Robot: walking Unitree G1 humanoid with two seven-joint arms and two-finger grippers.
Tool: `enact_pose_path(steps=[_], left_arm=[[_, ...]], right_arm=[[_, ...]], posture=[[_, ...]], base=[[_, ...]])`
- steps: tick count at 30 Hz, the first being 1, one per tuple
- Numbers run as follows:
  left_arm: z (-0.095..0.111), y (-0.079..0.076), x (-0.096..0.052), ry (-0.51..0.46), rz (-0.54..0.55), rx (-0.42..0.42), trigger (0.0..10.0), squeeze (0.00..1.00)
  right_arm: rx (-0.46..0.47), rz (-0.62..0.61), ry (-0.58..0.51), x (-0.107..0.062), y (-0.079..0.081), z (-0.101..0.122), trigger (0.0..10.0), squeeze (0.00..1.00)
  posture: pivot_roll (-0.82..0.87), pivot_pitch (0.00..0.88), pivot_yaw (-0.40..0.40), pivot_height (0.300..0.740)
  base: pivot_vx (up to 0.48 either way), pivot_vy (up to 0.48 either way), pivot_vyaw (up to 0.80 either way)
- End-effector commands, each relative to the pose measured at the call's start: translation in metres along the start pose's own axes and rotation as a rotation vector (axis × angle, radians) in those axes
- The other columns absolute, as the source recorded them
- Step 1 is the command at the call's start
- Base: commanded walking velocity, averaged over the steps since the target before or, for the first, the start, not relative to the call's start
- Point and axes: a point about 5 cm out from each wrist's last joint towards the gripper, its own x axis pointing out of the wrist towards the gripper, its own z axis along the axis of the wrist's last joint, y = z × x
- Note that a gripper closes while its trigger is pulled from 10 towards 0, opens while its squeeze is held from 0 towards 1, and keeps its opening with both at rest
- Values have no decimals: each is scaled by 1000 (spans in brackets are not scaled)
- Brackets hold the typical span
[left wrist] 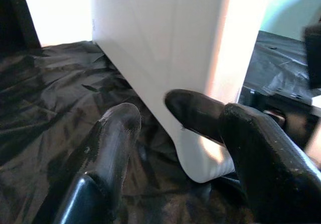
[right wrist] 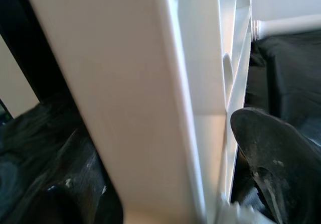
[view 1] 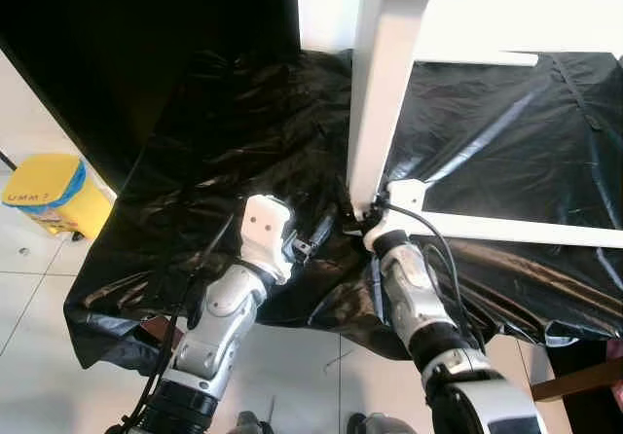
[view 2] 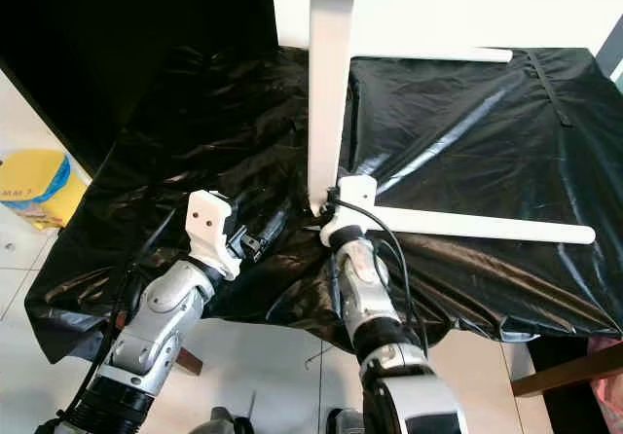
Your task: Building children table
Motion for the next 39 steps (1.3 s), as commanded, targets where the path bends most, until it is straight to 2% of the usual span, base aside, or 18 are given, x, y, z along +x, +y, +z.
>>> enact_pose_path(steps=[1,7,11,14,17,20,22,23,24,26,27,29,30,33,35,37,38,39], left_arm=[[-1,-1,-2,6,-25,-12,10000,0],[0,-1,-1,-3,-27,-18,10000,0],[1,-2,-2,-5,-30,-20,10000,0],[1,-2,-3,-5,-30,-24,10000,0],[1,-3,-4,-3,-32,-24,10000,0],[2,-4,-5,-5,-37,-29,10000,0],[2,-4,-5,-5,-37,-29,10000,0],[3,-4,-5,-7,-38,-30,10000,0],[3,-4,-5,-7,-38,-30,10000,0],[4,-4,-5,-10,-49,-31,10000,0],[4,-4,-5,-10,-49,-31,10000,0],[4,-6,-7,-6,-83,-27,10000,0],[4,-6,-7,-6,-83,-27,10000,0],[-2,-12,-11,40,-179,73,10000,0],[-3,-14,-11,47,-197,88,10000,0],[-2,-16,-12,49,-227,107,10000,0],[-2,-16,-12,49,-227,107,10000,0],[0,-17,-11,45,-239,111,10000,0]], right_arm=[[-76,10,-13,-5,4,2,10000,0],[-135,-51,-61,-17,2,8,10000,0],[-132,-14,-91,-34,6,16,10000,0],[-91,10,-94,-42,7,21,10000,0],[-98,21,-109,-46,7,26,10000,0],[-128,48,-108,-60,1,38,10000,0],[-128,48,-108,-60,1,38,10000,0],[-146,33,-101,-65,-6,42,10000,0],[-146,33,-101,-65,-6,42,10000,0],[-241,-67,-102,-72,-32,53,10000,0],[-241,-67,-102,-72,-32,53,10000,0],[-330,-155,-90,-71,-51,59,10000,0],[-330,-155,-90,-71,-51,59,10000,0],[-357,-183,-105,-67,-56,65,10000,0],[-358,-182,-111,-66,-55,67,10000,0],[-432,-158,-136,-63,-53,78,10000,0],[-432,-158,-136,-63,-53,78,10000,0],[-468,-171,-159,-62,-55,85,3569,0]], posture=[[-38,133,44,740],[-40,134,45,740],[-39,140,48,740],[-41,140,48,740],[-43,143,47,740],[-52,154,47,740],[-52,154,47,740],[-56,157,46,740],[-56,157,46,740],[-69,160,43,740],[-69,160,43,740],[-72,159,40,740],[-72,159,40,740],[-71,154,42,740],[-71,154,42,740],[-71,150,42,740],[-71,150,42,740],[-73,148,41,740]], base=[[0,0,0],[0,0,0],[0,0,0],[0,0,0],[0,0,0],[0,0,0],[0,0,0],[0,0,0],[0,0,0],[0,0,0],[0,0,0],[0,0,0],[0,0,0],[0,0,0],[0,0,0],[0,0,0],[0,0,0],[0,0,0]])
